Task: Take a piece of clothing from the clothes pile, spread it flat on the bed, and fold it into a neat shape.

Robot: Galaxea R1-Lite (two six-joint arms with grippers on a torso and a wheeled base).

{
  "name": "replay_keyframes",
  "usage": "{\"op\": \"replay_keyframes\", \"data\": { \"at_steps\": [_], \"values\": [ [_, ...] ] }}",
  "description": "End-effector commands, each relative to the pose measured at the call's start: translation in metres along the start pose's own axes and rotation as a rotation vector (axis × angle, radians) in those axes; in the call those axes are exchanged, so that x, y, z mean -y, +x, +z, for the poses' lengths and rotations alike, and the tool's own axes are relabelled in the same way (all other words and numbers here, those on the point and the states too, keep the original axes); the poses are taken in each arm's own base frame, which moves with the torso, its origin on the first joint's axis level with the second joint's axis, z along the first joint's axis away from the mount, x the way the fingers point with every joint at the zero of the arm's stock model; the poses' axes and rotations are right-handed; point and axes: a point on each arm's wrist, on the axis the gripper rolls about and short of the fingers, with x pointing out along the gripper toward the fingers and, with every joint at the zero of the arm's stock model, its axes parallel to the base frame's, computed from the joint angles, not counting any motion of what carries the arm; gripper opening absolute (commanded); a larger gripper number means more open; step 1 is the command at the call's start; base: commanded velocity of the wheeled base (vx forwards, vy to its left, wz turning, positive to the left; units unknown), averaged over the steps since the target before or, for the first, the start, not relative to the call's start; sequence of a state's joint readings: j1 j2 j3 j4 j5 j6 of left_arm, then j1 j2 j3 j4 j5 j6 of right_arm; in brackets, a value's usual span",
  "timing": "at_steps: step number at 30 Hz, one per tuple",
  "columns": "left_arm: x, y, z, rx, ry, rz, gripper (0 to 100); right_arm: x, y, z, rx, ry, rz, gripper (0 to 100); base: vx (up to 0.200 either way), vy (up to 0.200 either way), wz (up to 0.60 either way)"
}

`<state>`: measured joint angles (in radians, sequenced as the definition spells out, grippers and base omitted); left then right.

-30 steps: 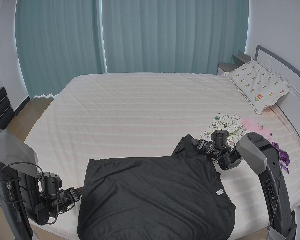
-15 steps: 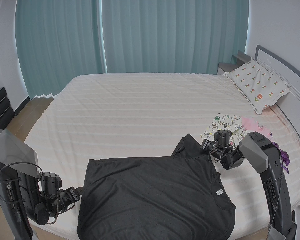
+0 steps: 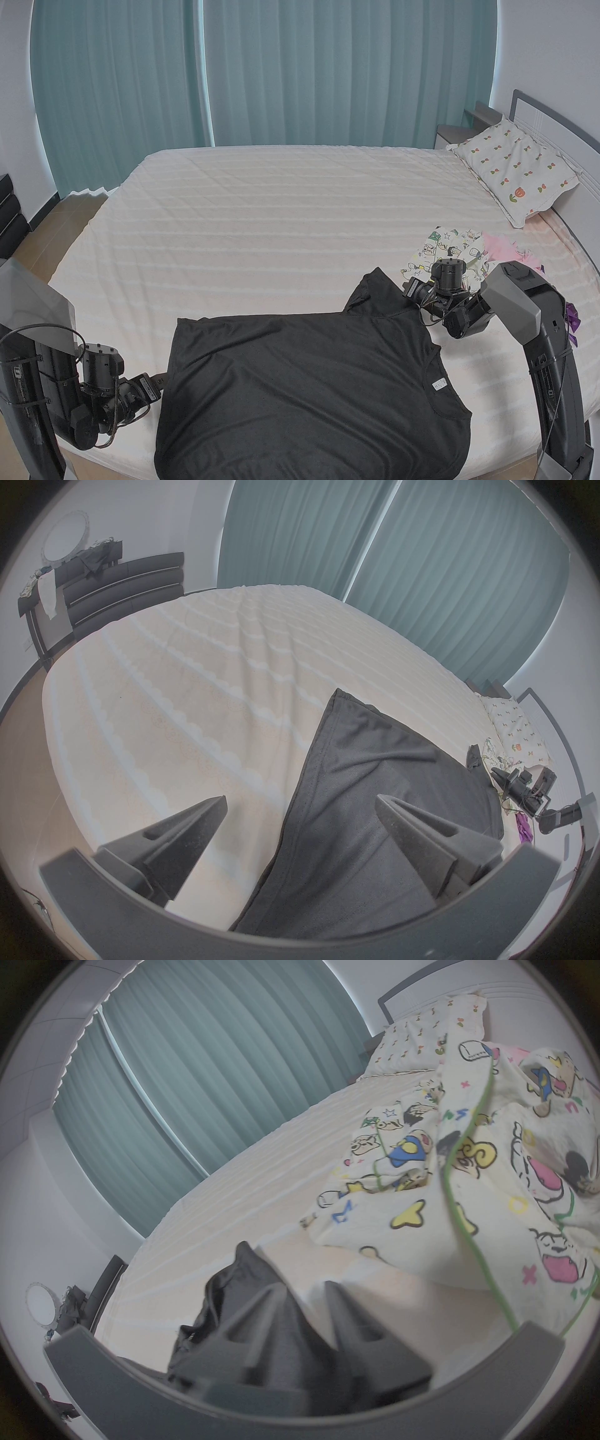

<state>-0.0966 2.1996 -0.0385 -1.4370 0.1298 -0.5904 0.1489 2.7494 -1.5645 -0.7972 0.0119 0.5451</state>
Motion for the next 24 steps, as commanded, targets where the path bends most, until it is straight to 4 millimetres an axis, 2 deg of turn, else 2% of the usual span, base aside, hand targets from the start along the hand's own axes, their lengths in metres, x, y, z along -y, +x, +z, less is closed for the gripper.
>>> {"op": "replay_keyframes", "data": {
  "at_steps": [1,7,11,12,17,24],
  "values": [
    [0.000,0.000,0.000,-0.001,-0.001,0.001,100,-0.008,-0.003,0.001,0.000,-0.004,0.017,100,0.000,0.000,0.00],
    [0.000,0.000,0.000,0.000,-0.008,0.000,100,-0.012,-0.005,-0.017,-0.074,-0.010,0.047,100,0.000,0.000,0.00],
    [0.001,0.000,0.001,0.015,-0.023,-0.011,100,-0.010,-0.005,-0.022,-0.095,-0.011,0.045,100,0.000,0.000,0.00],
    [0.001,0.000,0.002,0.018,-0.024,-0.012,100,-0.010,-0.005,-0.022,-0.101,-0.010,0.048,0,0.000,0.000,0.00],
    [0.001,0.000,0.002,0.018,-0.024,-0.012,100,-0.009,-0.007,-0.021,-0.109,-0.005,0.056,0,0.000,0.000,0.00],
    [0.006,0.005,0.009,0.057,-0.059,-0.029,100,0.001,-0.007,-0.004,-0.049,0.020,0.035,0,0.000,0.000,0.00]
  ]
}}
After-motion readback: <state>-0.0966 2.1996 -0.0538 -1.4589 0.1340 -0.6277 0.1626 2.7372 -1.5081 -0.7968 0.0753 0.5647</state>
